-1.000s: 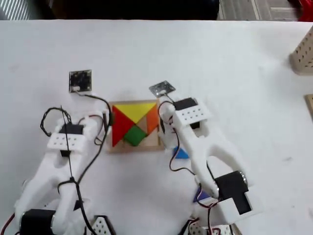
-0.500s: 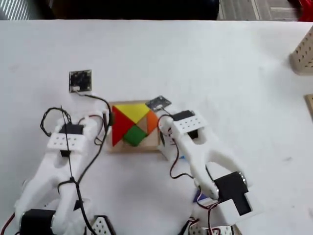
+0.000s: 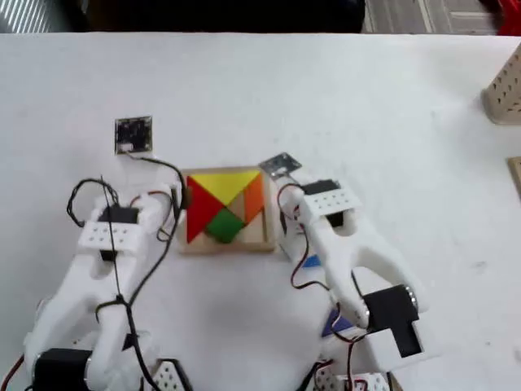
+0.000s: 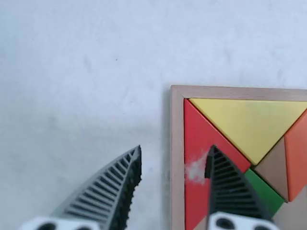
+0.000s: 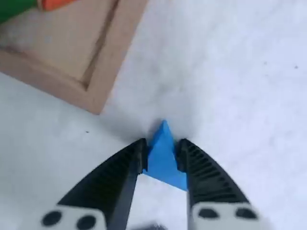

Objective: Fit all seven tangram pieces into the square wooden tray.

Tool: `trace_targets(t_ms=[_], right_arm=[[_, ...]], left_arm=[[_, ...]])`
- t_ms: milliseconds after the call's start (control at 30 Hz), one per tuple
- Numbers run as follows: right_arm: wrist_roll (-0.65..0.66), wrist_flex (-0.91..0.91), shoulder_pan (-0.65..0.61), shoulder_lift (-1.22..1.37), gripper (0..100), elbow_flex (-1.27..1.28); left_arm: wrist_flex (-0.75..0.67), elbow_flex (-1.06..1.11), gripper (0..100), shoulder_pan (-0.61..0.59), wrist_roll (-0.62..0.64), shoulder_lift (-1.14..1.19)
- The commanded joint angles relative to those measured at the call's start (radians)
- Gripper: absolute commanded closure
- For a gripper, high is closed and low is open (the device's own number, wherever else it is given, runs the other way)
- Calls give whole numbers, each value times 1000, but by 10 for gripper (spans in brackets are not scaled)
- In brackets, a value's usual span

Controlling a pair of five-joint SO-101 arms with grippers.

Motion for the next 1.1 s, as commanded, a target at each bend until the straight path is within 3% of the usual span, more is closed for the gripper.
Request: trace_targets(t_ms=[0, 167, 400, 600, 867, 1067], right_arm=[[17, -1, 10, -1, 912, 5], [14, -2, 12, -5, 982, -2], [17, 65, 73, -54, 970, -77], [68, 170, 71, -179, 797, -37], [117, 131, 97, -349, 859, 164], [193, 8, 50, -294, 783, 284]], left_arm=[[-20, -5, 775, -8, 8, -4], [-20, -5, 775, -8, 8, -4], [-20, -5, 775, -7, 8, -4], [-12, -5, 774, 7, 8, -12], [115, 23, 656, 162, -29, -119], [49, 123, 657, 122, -34, -246]])
